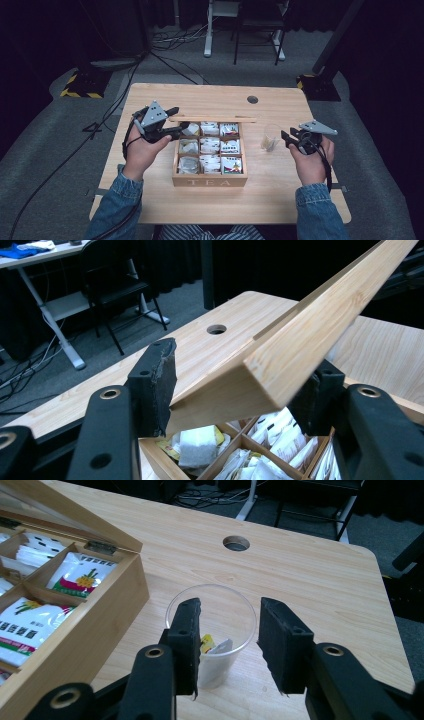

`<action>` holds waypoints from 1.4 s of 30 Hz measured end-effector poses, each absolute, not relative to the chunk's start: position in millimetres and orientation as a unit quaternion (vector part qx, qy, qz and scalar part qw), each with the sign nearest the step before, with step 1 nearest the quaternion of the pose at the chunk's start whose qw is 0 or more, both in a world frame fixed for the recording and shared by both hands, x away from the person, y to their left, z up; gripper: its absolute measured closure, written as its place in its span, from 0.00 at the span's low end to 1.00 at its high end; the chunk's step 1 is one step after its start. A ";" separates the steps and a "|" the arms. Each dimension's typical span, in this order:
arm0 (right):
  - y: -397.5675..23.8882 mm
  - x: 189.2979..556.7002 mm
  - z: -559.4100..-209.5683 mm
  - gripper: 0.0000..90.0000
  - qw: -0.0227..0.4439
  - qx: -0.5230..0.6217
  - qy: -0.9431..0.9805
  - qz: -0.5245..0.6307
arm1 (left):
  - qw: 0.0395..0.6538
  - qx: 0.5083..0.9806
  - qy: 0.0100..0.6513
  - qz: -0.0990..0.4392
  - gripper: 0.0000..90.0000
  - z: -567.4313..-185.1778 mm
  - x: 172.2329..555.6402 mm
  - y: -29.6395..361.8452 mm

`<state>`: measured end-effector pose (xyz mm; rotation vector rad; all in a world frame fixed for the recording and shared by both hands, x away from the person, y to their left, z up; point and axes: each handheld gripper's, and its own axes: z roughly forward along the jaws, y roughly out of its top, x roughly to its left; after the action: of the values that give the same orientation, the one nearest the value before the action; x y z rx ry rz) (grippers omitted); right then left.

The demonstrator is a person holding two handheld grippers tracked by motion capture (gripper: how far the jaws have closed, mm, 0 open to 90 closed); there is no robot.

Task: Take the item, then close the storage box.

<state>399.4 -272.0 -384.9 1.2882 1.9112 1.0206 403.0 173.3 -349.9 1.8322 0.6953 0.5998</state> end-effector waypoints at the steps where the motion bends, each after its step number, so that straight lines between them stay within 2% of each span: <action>1: -272.4 397.2 -384.4 0.68 0.307 0.486 0.722 0.386 | 0.519 0.764 0.290 0.251 0.48 -349.7 403.0 173.3; 15: -287.6 375.7 -393.9 0.63 0.288 0.500 0.721 0.385 | 0.509 0.772 0.285 0.252 0.48 -350.7 395.1 171.9; 26: -298.3 368.5 -428.2 0.63 0.261 0.517 0.724 0.376 | 0.490 0.782 0.282 0.261 0.48 -355.2 386.0 169.8; 42: -291.4 369.3 -451.2 0.63 0.249 0.514 0.733 0.369 | 0.462 0.801 0.276 0.262 0.47 -361.4 372.8 168.3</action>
<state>369.3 -291.4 -451.2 1.3990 1.9971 1.0057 372.8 168.3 -361.4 1.9703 0.6779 0.6446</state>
